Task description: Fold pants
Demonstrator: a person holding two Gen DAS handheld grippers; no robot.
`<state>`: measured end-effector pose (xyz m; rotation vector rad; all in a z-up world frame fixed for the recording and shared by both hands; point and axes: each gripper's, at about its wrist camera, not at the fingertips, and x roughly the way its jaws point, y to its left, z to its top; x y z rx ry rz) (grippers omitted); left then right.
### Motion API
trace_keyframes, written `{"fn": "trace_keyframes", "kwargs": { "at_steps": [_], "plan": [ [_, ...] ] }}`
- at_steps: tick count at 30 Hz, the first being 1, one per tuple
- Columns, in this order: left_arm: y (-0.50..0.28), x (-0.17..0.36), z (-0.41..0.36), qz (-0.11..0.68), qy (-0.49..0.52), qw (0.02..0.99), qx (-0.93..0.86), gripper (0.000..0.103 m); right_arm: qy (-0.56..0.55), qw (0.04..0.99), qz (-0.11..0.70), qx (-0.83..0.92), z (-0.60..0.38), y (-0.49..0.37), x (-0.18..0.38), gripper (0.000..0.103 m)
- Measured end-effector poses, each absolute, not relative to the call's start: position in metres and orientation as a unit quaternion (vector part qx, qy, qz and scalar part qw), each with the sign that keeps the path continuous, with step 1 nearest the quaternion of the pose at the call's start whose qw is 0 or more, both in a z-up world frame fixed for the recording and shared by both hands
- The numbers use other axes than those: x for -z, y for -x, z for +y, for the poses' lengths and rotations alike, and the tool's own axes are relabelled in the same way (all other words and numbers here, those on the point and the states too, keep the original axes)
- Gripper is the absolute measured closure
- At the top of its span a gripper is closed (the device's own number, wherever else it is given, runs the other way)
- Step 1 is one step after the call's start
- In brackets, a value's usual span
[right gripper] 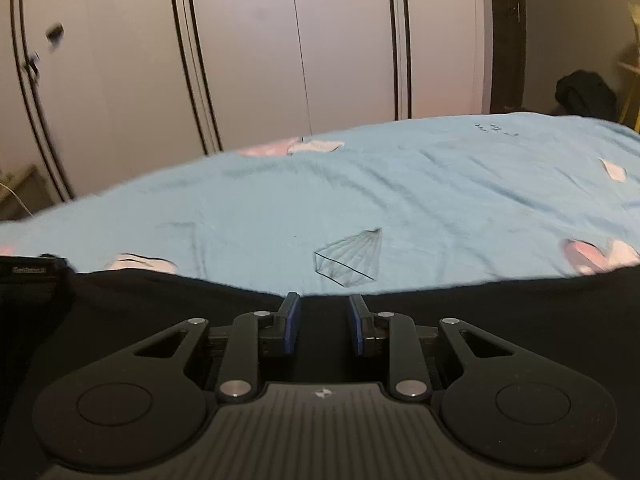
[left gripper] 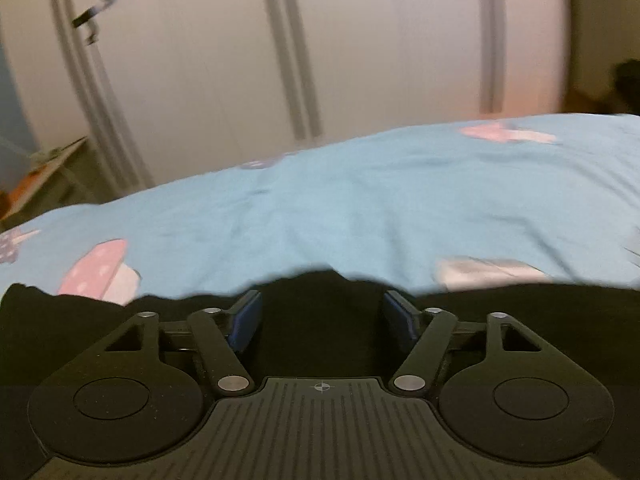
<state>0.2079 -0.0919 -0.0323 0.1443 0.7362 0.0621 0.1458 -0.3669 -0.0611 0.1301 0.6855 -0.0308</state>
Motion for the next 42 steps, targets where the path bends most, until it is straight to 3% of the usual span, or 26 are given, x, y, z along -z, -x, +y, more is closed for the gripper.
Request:
{"fn": "trace_keyframes", "kwargs": {
  "at_steps": [5, 7, 9, 10, 13, 21, 22, 26, 27, 29, 32, 35, 39, 41, 42],
  "plan": [
    [-0.177, 0.050, -0.094, 0.404, -0.066, 0.912, 0.013, 0.023, -0.058, 0.923, 0.373, 0.071, -0.419, -0.087, 0.057, 0.079],
    [-0.184, 0.061, -0.091, 0.426, -0.083, 0.901, -0.023, 0.018, -0.055, 0.920, 0.379, 0.087, -0.440, -0.079, 0.064, 0.079],
    [-0.188, 0.055, -0.081, 0.434, -0.057, 0.898, -0.050, 0.021, -0.044, 0.919, 0.377, 0.107, -0.454, -0.079, 0.061, 0.079],
    [-0.187, 0.049, -0.077, 0.436, -0.050, 0.897, -0.058, 0.023, -0.034, 0.918, 0.369, 0.143, -0.465, -0.080, 0.053, 0.077],
    [-0.181, 0.037, -0.069, 0.431, -0.045, 0.900, -0.057, 0.023, -0.077, 0.919, 0.308, 0.233, -0.519, -0.066, 0.025, 0.034],
    [-0.122, 0.031, -0.054, 0.469, 0.029, 0.882, -0.045, 0.021, -0.137, 0.892, 0.380, 0.202, -0.598, -0.082, 0.042, 0.031],
    [-0.115, 0.030, -0.050, 0.470, 0.042, 0.880, -0.047, 0.021, -0.160, 0.892, 0.379, 0.188, -0.602, -0.084, 0.044, 0.036],
    [-0.103, 0.025, -0.037, 0.466, 0.071, 0.880, -0.057, 0.021, -0.174, 0.905, 0.354, 0.159, -0.595, -0.085, 0.037, 0.082],
    [-0.102, 0.023, -0.034, 0.465, 0.076, 0.880, -0.058, 0.021, -0.158, 0.909, 0.350, 0.160, -0.591, -0.084, 0.034, 0.082],
    [-0.100, 0.017, -0.030, 0.456, 0.086, 0.884, -0.060, 0.021, -0.102, 0.922, 0.329, 0.179, -0.578, -0.084, 0.026, 0.096],
    [-0.098, 0.008, -0.029, 0.431, 0.083, 0.896, -0.066, 0.020, -0.114, 0.942, 0.261, 0.179, -0.578, -0.077, 0.010, 0.096],
    [-0.098, 0.006, -0.031, 0.427, 0.072, 0.899, -0.062, 0.019, -0.086, 0.937, 0.274, 0.200, -0.579, -0.088, 0.017, 0.096],
    [-0.094, 0.006, -0.028, 0.427, 0.057, 0.900, -0.067, 0.018, -0.082, 0.913, 0.320, 0.239, -0.589, -0.088, 0.022, 0.075],
    [-0.091, 0.009, -0.025, 0.430, 0.060, 0.899, -0.064, 0.017, -0.135, 0.906, 0.293, 0.275, -0.601, -0.062, 0.016, 0.047],
    [-0.090, 0.012, -0.023, 0.434, 0.065, 0.897, -0.064, 0.017, -0.179, 0.898, 0.281, 0.288, -0.608, -0.041, 0.012, 0.046]
  ]
}}
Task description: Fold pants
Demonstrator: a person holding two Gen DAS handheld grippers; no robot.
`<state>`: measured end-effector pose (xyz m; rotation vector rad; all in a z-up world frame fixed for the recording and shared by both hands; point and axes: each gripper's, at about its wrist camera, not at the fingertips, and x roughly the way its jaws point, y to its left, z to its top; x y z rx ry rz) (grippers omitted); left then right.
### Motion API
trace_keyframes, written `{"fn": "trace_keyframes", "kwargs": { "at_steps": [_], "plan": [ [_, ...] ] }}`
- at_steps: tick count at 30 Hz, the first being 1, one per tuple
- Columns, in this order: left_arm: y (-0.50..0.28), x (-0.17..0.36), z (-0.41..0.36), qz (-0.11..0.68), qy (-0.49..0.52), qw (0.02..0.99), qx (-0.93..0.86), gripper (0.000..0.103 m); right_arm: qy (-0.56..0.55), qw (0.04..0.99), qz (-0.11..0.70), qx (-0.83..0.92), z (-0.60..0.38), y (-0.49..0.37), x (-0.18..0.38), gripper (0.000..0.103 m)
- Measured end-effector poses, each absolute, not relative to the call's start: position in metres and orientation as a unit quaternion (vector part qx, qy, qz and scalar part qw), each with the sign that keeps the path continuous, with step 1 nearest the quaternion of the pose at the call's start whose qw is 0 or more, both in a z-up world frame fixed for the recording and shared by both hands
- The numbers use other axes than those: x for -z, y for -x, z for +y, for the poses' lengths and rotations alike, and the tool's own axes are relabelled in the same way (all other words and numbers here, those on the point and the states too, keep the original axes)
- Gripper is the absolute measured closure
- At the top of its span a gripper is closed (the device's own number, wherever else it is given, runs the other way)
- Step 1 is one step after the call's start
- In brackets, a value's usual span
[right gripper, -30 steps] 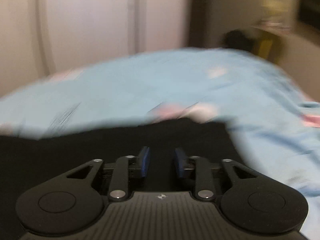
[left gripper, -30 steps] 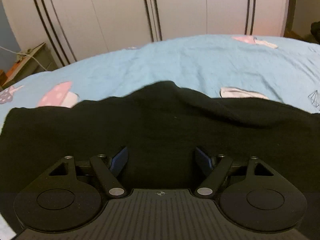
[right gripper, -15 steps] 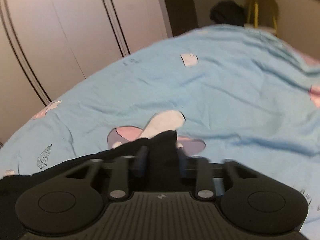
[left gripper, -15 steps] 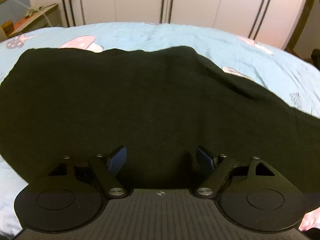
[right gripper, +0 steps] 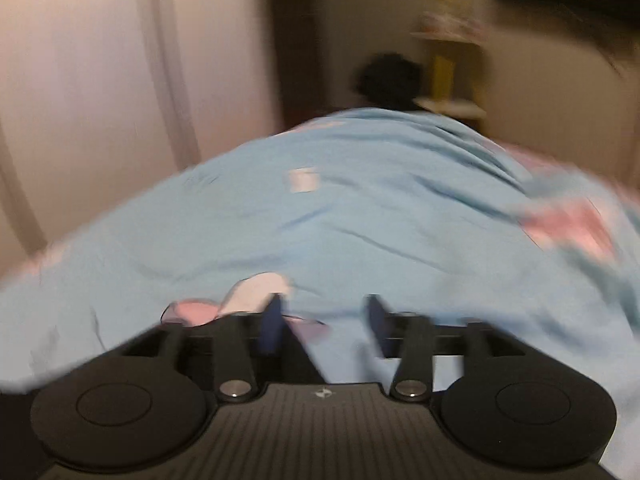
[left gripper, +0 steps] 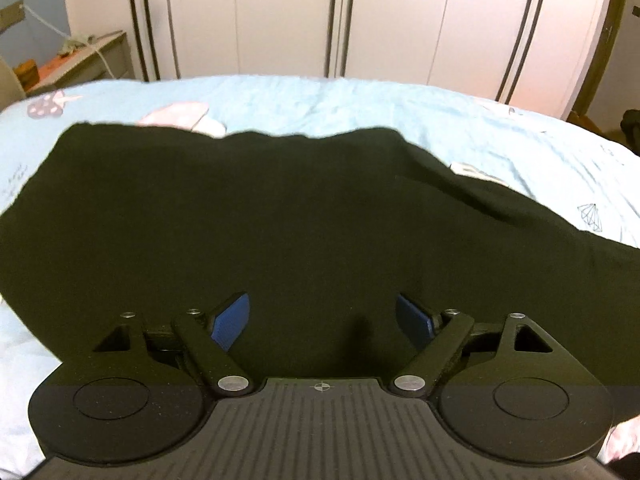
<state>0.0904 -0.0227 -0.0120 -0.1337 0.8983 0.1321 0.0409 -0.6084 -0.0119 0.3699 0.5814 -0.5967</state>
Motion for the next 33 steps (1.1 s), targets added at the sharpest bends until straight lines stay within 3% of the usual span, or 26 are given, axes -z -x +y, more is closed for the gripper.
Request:
{"fn": "trace_keyframes", "kwargs": {
  "at_steps": [5, 9, 15, 17, 23, 25, 26, 30, 31, 32, 33],
  "plan": [
    [-0.086, 0.027, -0.019, 0.463, 0.107, 0.878, -0.057, 0.017, -0.332, 0.865, 0.282, 0.249, -0.620, 0.039, 0.024, 0.046],
    [-0.082, 0.026, -0.026, 0.467, 0.129, 0.874, -0.033, 0.017, -0.400, 0.847, 0.278, 0.210, -0.621, 0.047, 0.055, 0.046],
    [-0.090, 0.028, -0.032, 0.477, 0.135, 0.868, -0.022, 0.014, -0.406, 0.849, 0.266, 0.208, -0.623, 0.030, 0.061, 0.046],
    [-0.094, 0.030, -0.030, 0.485, 0.168, 0.858, -0.022, 0.014, -0.412, 0.845, 0.269, 0.211, -0.626, 0.029, 0.063, 0.055],
    [-0.096, 0.030, -0.037, 0.482, 0.174, 0.859, -0.006, 0.014, -0.398, 0.862, 0.242, 0.202, -0.631, 0.036, 0.042, 0.055],
    [-0.098, 0.031, -0.042, 0.483, 0.165, 0.860, 0.000, 0.014, -0.396, 0.861, 0.250, 0.200, -0.640, 0.026, 0.046, 0.050],
    [-0.098, 0.031, -0.043, 0.483, 0.163, 0.860, 0.002, 0.014, -0.397, 0.859, 0.258, 0.194, -0.645, 0.020, 0.051, 0.040],
    [-0.099, 0.032, -0.043, 0.485, 0.167, 0.858, 0.011, 0.014, -0.398, 0.854, 0.295, 0.158, -0.661, 0.006, 0.066, 0.033],
    [-0.101, 0.034, -0.044, 0.487, 0.169, 0.857, 0.012, 0.014, -0.405, 0.854, 0.294, 0.145, -0.664, 0.006, 0.066, 0.036],
    [-0.102, 0.035, -0.045, 0.489, 0.168, 0.856, 0.014, 0.014, -0.412, 0.853, 0.297, 0.124, -0.666, 0.006, 0.067, 0.053],
    [-0.104, 0.035, -0.047, 0.491, 0.166, 0.855, 0.018, 0.014, -0.418, 0.850, 0.303, 0.106, -0.667, 0.006, 0.068, 0.061]
  ]
}}
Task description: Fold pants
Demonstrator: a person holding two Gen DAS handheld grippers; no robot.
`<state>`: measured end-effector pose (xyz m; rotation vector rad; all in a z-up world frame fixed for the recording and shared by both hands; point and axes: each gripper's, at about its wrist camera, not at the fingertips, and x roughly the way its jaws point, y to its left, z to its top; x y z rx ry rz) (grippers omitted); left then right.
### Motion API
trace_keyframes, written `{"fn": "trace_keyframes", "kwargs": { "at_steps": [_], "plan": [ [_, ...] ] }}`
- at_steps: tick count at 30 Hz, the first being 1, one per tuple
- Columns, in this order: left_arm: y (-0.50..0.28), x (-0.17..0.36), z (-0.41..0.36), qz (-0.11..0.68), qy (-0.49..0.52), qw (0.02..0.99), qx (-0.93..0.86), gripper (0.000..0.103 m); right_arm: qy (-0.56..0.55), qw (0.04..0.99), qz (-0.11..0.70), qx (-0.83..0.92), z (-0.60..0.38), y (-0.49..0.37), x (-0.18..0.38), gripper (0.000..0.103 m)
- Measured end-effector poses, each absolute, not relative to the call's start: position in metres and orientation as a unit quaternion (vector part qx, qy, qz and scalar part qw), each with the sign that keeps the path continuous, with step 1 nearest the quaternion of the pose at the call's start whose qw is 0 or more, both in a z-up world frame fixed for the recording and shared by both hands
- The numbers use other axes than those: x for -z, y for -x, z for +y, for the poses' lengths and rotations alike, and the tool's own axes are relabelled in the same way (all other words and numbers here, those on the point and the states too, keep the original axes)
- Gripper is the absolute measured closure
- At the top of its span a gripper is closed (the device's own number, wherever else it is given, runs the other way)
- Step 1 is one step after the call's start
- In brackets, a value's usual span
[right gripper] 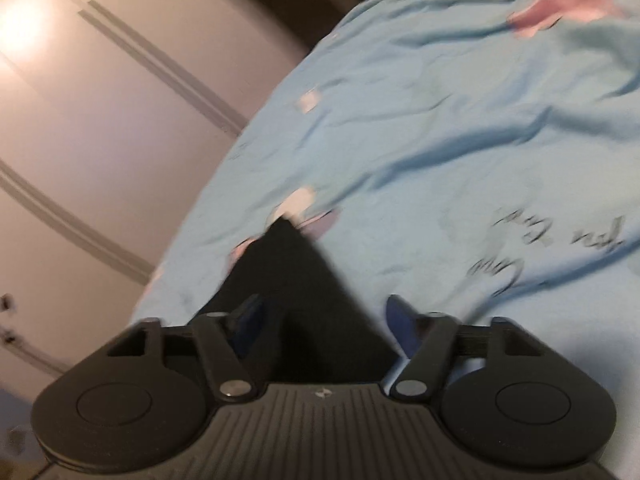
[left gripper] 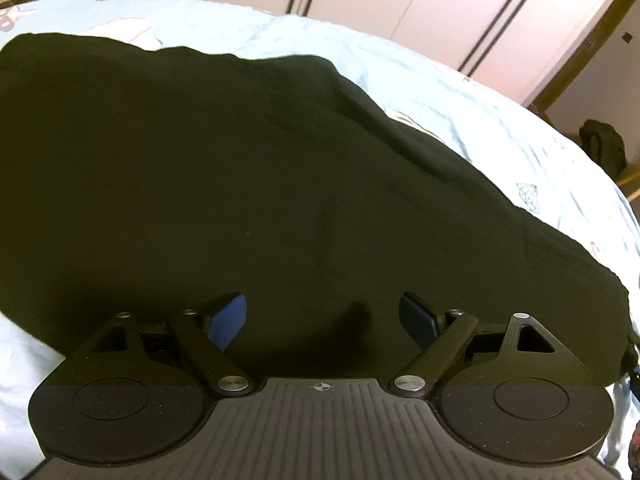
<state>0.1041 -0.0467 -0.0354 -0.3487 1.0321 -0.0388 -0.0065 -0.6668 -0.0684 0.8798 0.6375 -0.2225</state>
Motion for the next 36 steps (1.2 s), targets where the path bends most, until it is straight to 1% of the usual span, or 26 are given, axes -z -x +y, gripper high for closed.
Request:
{"fn": "trace_keyframes", "kwargs": {
  "at_steps": [1, 3, 4, 5, 7, 9, 10, 11, 12, 14, 19, 23, 26, 28, 30, 31, 32, 33, 34, 35, 36],
  "plan": [
    [-0.106, 0.035, -0.049, 0.490, 0.161, 0.856, 0.022, 0.014, -0.418, 0.848, 0.309, 0.099, -0.667, 0.007, 0.070, 0.072],
    [-0.110, 0.036, -0.055, 0.485, 0.150, 0.861, 0.028, 0.014, -0.409, 0.854, 0.308, 0.091, -0.667, 0.010, 0.073, 0.074],
    [-0.113, 0.038, -0.057, 0.489, 0.145, 0.860, 0.031, 0.014, -0.417, 0.854, 0.300, 0.084, -0.669, 0.013, 0.075, 0.071],
    [-0.117, 0.042, -0.058, 0.499, 0.143, 0.855, 0.025, 0.014, -0.431, 0.850, 0.293, 0.079, -0.672, 0.015, 0.077, 0.063],
    [-0.122, 0.049, -0.058, 0.514, 0.142, 0.846, 0.015, 0.015, -0.457, 0.840, 0.282, 0.075, -0.674, 0.015, 0.082, 0.056],
    [-0.122, 0.049, -0.058, 0.511, 0.137, 0.848, 0.010, 0.015, -0.448, 0.844, 0.284, 0.080, -0.669, 0.009, 0.078, 0.056],
    [-0.121, 0.047, -0.057, 0.507, 0.138, 0.851, 0.012, 0.015, -0.431, 0.850, 0.292, 0.082, -0.663, 0.005, 0.074, 0.059],
    [-0.120, 0.045, -0.055, 0.504, 0.140, 0.852, 0.014, 0.015, -0.413, 0.856, 0.300, 0.083, -0.658, 0.001, 0.069, 0.077],
    [-0.118, 0.044, -0.053, 0.503, 0.144, 0.852, 0.014, 0.015, -0.398, 0.862, 0.302, 0.081, -0.654, -0.001, 0.065, 0.085],
    [-0.114, 0.039, -0.048, 0.496, 0.152, 0.855, 0.014, 0.015, -0.368, 0.872, 0.311, 0.090, -0.647, -0.006, 0.052, 0.088],
    [-0.108, 0.021, -0.033, 0.474, 0.172, 0.864, 0.020, 0.015, -0.320, 0.900, 0.281, 0.096, -0.620, -0.009, 0.009, 0.089],
    [-0.101, 0.001, -0.022, 0.446, 0.184, 0.876, 0.018, 0.015, -0.234, 0.933, 0.268, 0.064, -0.559, -0.030, -0.042, 0.092],
    [-0.095, -0.010, -0.013, 0.430, 0.186, 0.883, 0.021, 0.015, -0.162, 0.950, 0.266, -0.015, -0.481, -0.051, -0.073, 0.092],
    [-0.091, -0.013, -0.006, 0.424, 0.189, 0.886, 0.018, 0.015, -0.122, 0.949, 0.281, -0.083, -0.419, -0.063, -0.079, 0.091],
    [-0.087, -0.012, 0.000, 0.423, 0.198, 0.884, 0.014, 0.015, -0.090, 0.938, 0.300, -0.150, -0.362, -0.072, -0.069, 0.091],
    [-0.085, -0.011, 0.004, 0.424, 0.204, 0.883, 0.012, 0.015, -0.074, 0.932, 0.310, -0.170, -0.336, -0.074, -0.060, 0.090],
    [-0.084, -0.010, 0.009, 0.426, 0.208, 0.881, 0.012, 0.015, -0.063, 0.922, 0.331, -0.189, -0.310, -0.076, -0.046, 0.087],
    [-0.084, -0.008, 0.013, 0.430, 0.209, 0.878, 0.015, 0.015, -0.061, 0.909, 0.357, -0.207, -0.291, -0.077, -0.033, 0.082],
    [-0.085, -0.006, 0.015, 0.433, 0.210, 0.876, 0.018, 0.015, -0.062, 0.892, 0.387, -0.224, -0.276, -0.078, -0.019, 0.060],
    [-0.085, -0.004, 0.018, 0.435, 0.209, 0.876, 0.024, 0.015, -0.065, 0.879, 0.411, -0.232, -0.267, -0.078, -0.007, 0.043],
    [-0.086, -0.004, 0.018, 0.436, 0.207, 0.875, 0.035, 0.015, -0.074, 0.873, 0.422, -0.234, -0.263, -0.075, 0.001, 0.040]
  ]
}}
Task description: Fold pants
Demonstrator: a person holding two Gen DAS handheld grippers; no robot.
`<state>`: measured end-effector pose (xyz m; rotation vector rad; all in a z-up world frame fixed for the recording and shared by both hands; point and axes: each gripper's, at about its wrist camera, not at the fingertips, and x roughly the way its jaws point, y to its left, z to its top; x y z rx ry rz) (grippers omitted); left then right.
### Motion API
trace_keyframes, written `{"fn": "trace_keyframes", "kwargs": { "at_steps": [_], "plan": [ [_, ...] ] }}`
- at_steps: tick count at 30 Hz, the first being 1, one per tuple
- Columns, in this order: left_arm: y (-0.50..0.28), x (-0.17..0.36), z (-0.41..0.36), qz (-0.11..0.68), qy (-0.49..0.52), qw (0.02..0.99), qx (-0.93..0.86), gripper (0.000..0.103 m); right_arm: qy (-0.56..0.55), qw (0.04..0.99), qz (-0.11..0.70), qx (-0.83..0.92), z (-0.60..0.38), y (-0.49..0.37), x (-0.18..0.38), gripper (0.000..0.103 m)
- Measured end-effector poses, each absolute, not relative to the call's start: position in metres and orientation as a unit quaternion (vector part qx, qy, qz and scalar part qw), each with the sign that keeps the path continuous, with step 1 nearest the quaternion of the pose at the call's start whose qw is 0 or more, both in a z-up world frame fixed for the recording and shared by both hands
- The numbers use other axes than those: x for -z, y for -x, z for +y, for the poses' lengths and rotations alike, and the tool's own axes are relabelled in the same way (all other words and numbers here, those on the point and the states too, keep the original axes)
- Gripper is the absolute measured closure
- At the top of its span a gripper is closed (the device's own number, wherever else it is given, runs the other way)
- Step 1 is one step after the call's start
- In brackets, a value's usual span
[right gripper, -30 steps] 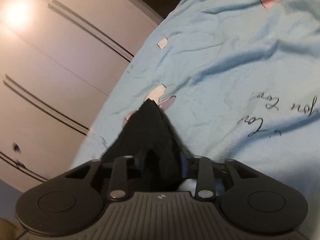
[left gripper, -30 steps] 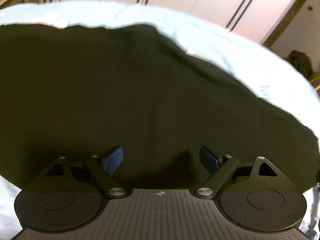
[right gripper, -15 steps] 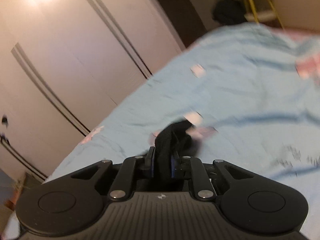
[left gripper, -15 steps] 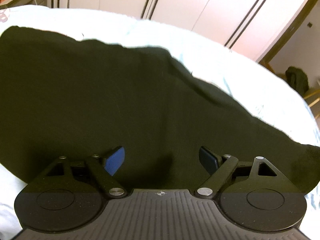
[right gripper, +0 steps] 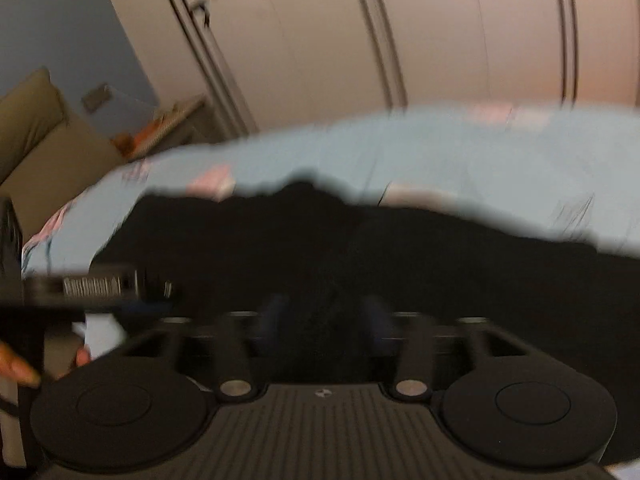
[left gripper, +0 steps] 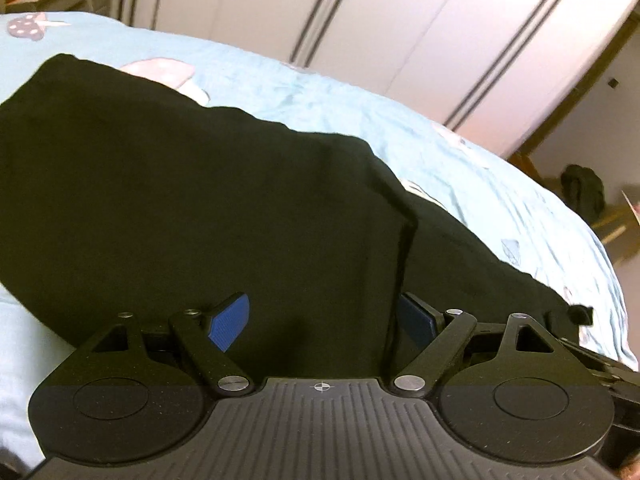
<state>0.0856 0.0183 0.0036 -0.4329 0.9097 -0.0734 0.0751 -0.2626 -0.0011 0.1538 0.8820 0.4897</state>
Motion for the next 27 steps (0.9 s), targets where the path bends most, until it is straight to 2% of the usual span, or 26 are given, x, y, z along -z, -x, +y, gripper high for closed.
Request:
{"fn": "trace_keyframes", "kwargs": {
  "at_steps": [3, 7, 10, 12, 15, 21, 22, 23, 24, 27],
  "plan": [
    [-0.091, 0.002, 0.013, 0.441, 0.200, 0.872, 0.073, 0.015, -0.124, 0.882, 0.411, -0.197, -0.287, -0.064, 0.007, 0.036],
    [-0.105, 0.016, -0.008, 0.457, 0.226, 0.852, 0.116, 0.015, -0.232, 0.888, 0.394, -0.054, -0.378, -0.054, 0.011, 0.036],
    [-0.116, 0.028, -0.031, 0.471, 0.223, 0.842, 0.136, 0.015, -0.266, 0.888, 0.372, 0.051, -0.448, -0.037, 0.016, 0.041],
    [-0.125, 0.038, -0.047, 0.489, 0.209, 0.836, 0.138, 0.015, -0.207, 0.902, 0.367, 0.091, -0.472, -0.025, 0.015, 0.043],
    [-0.132, 0.051, -0.063, 0.507, 0.200, 0.825, 0.147, 0.020, -0.052, 0.920, 0.378, 0.093, -0.470, -0.023, 0.019, 0.043],
    [-0.132, 0.050, -0.071, 0.504, 0.179, 0.836, 0.125, 0.026, 0.085, 0.911, 0.403, 0.030, -0.438, -0.055, 0.049, 0.044],
    [-0.133, 0.050, -0.071, 0.506, 0.179, 0.835, 0.120, 0.029, 0.100, 0.909, 0.404, 0.026, -0.432, -0.068, 0.054, 0.054],
    [-0.134, 0.049, -0.070, 0.507, 0.181, 0.835, 0.117, 0.030, 0.114, 0.907, 0.404, 0.026, -0.430, -0.073, 0.060, 0.080],
    [-0.134, 0.048, -0.067, 0.508, 0.183, 0.834, 0.116, 0.031, 0.115, 0.907, 0.403, 0.030, -0.431, -0.082, 0.064, 0.091],
    [-0.128, 0.043, -0.063, 0.502, 0.192, 0.836, 0.112, 0.031, 0.054, 0.918, 0.390, 0.052, -0.449, -0.084, 0.059, 0.096]
  ]
}}
